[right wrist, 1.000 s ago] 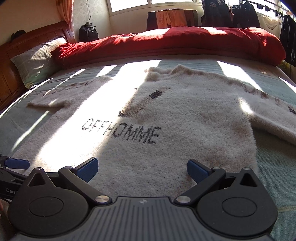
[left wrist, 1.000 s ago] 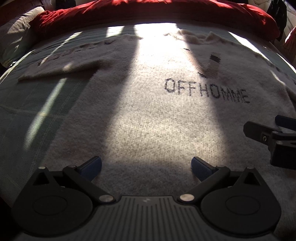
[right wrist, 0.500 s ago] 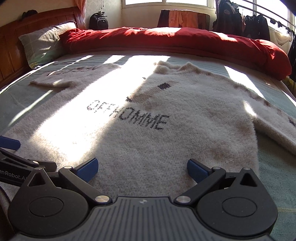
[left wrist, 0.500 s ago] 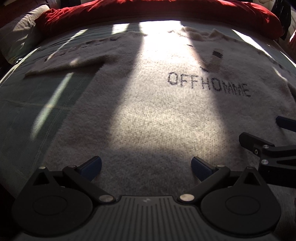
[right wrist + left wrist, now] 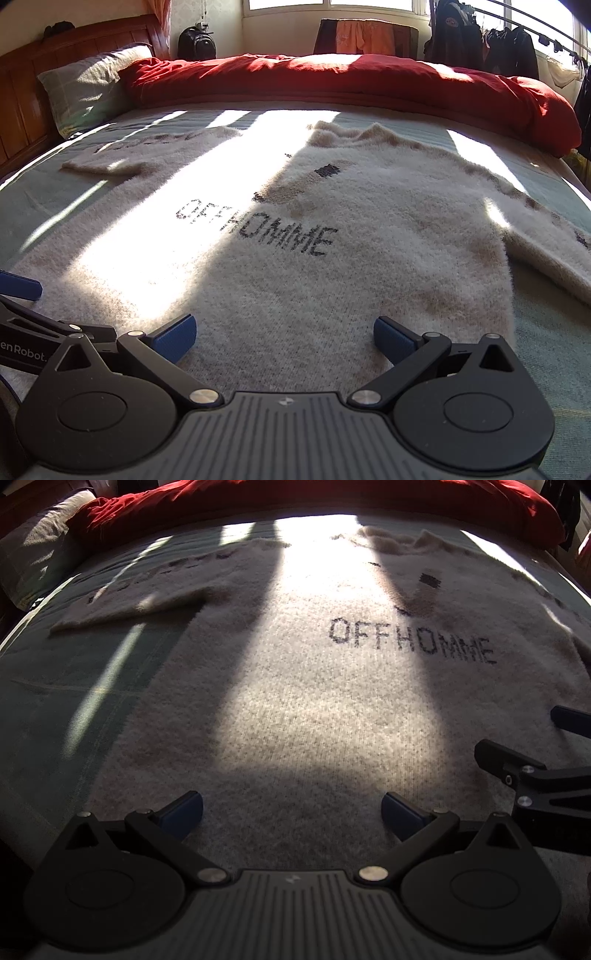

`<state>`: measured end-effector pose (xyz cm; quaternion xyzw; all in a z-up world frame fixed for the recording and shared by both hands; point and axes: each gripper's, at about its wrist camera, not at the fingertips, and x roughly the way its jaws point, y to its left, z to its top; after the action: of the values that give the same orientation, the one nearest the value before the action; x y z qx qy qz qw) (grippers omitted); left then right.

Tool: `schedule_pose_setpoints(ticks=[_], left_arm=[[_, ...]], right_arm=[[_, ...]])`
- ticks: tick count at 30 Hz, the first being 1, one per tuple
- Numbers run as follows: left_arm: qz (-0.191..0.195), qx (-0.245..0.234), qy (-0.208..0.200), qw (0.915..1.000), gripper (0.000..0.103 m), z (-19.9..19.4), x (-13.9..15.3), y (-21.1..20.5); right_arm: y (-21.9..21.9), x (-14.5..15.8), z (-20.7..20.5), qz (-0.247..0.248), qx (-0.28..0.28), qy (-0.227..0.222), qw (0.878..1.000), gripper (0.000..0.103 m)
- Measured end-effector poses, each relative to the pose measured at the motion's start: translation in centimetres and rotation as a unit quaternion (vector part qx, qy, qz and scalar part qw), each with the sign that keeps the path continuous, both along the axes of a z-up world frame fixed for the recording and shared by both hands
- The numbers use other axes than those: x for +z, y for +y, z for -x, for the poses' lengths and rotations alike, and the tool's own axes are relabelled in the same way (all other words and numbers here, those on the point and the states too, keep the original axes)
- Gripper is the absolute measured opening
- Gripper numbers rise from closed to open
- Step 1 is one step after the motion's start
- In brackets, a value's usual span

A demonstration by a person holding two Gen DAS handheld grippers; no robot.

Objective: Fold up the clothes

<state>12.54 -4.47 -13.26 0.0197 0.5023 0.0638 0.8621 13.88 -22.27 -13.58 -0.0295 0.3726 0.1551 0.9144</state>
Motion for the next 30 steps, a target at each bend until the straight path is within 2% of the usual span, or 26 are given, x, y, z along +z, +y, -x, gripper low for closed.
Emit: schedule_pose_setpoints(ticks=[19, 22, 25, 30], left_arm=[[-0.003, -0.011, -0.012, 0.9999, 0.102, -0.3, 0.6, 0.0], [0.008, -0.008, -0.002, 0.9999, 0.102, 0.3, 0.1, 0.7], [0.037, 0.001, 0.005, 0.9993, 0.102, 0.9, 0.0, 1.8], [0.054, -0.024, 0.008, 0.9982, 0.102, 2.1, 0.1, 3.1]], right_arm=[[0.3, 1.1, 0.9, 0.003, 0.005, -0.007, 1.000, 0.103], [0.8, 1.0, 0.9, 0.006, 0.007, 0.009, 1.000, 0.103], [1.2, 0.4, 1.0, 0.015, 0.005, 0.031, 0.999, 0.103], [1.1, 0.2, 2.2, 0.034, -0.008, 0.053, 0.998, 0.103]])
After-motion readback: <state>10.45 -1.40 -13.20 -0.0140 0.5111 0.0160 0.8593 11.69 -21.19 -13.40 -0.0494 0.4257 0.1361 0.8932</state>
